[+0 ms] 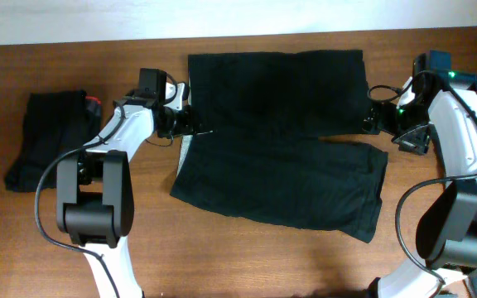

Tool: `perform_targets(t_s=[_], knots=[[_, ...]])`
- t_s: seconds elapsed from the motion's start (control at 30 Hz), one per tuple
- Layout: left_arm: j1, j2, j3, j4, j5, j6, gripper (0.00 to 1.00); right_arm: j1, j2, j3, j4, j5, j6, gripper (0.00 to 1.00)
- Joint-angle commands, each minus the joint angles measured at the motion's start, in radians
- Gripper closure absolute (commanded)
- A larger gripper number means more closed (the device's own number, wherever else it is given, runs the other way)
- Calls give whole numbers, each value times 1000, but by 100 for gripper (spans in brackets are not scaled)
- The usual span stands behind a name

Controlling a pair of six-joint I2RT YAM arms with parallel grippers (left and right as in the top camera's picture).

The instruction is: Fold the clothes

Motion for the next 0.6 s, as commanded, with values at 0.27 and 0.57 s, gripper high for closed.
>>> perform_targets(t_s=[0.27, 0.57], knots=[[-8, 36, -4, 6, 60, 9, 60, 0, 2, 10, 0, -2, 1, 1], [-12, 68, -4, 6, 46, 9, 59, 0, 2, 10, 0, -2, 1, 1]])
